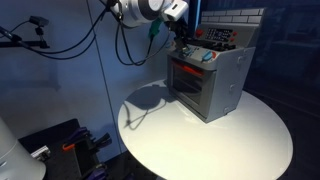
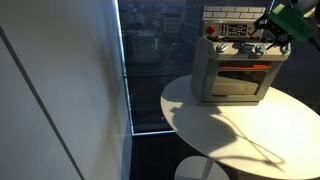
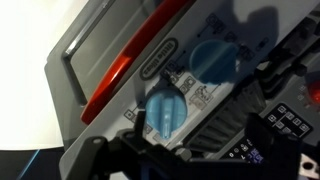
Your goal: Turn the second blue knob from the right on the stove to the left
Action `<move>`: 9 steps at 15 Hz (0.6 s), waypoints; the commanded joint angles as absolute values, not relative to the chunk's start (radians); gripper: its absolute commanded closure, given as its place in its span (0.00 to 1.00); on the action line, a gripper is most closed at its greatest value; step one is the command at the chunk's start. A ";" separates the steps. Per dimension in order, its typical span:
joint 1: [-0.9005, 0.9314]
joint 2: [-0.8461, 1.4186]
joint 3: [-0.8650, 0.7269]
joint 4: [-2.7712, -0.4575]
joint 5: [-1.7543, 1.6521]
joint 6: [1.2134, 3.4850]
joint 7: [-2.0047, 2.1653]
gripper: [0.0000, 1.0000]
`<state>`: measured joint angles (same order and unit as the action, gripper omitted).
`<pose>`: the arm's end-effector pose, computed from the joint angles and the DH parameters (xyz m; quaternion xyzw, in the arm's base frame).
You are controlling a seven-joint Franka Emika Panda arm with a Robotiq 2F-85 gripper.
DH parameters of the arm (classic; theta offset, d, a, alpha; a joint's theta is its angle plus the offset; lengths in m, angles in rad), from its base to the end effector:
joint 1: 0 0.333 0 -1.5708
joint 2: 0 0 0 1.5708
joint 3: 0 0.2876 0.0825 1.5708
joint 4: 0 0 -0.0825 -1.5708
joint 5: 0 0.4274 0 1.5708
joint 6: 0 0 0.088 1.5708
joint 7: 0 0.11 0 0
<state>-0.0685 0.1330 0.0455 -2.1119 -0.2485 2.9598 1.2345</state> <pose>0.6428 0.0011 0.3780 -0.8138 0.4618 -0.3204 0.1478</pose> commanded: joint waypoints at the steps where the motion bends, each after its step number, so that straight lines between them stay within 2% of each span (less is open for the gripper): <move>1: -0.064 0.152 0.040 -2.078 -0.257 2.958 1.253 0.12; 2: -0.063 0.152 0.039 -2.077 -0.258 2.958 1.253 0.12; 3: -0.064 0.152 0.040 -2.076 -0.257 2.958 1.253 0.19; 4: -0.064 0.152 0.039 -2.076 -0.258 2.958 1.253 0.16; 5: -0.064 0.152 0.039 -2.075 -0.258 2.958 1.254 0.19; 9: -0.064 0.153 0.039 -2.073 -0.258 2.958 1.254 0.17</move>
